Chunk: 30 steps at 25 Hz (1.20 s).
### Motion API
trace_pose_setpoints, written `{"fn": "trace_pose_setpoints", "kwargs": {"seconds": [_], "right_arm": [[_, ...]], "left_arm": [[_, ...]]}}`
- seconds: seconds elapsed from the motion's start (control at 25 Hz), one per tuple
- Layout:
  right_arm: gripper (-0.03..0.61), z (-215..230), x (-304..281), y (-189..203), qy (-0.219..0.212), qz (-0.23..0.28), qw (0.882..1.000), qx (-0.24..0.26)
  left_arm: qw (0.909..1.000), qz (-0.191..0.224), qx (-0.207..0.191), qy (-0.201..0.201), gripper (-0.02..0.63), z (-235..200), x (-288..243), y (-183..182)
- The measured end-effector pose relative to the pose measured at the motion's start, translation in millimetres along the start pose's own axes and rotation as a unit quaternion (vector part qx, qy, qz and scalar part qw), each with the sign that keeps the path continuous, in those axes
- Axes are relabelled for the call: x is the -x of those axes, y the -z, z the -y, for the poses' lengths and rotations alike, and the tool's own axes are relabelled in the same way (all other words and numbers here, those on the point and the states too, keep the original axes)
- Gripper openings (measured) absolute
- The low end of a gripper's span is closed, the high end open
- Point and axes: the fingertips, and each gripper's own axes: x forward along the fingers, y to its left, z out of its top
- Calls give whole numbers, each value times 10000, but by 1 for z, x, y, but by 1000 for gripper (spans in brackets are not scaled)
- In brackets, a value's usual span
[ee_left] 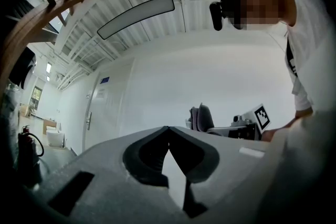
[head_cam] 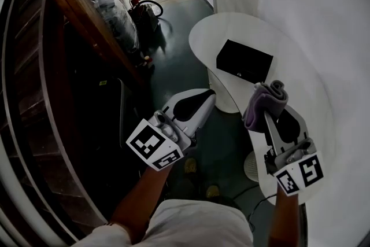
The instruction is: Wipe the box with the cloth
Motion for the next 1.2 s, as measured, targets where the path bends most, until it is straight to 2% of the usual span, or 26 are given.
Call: {"fn": "trace_pose_setpoints", "kwargs": {"seconds": [0.52,0.92,1.2], "right_arm": [[103,32,-63,18,274,-148,9995,62],[103,60,-129,17,759,-133,9970,94],[103,63,-180,28,1021,-238,9944,165]], "left_arm": [[9996,34,92,256,15,-73,-33,17],[9977,9,43,672,15,-147,-63,17],[9951,-32,89,984,15,-197,-75,26]]}}
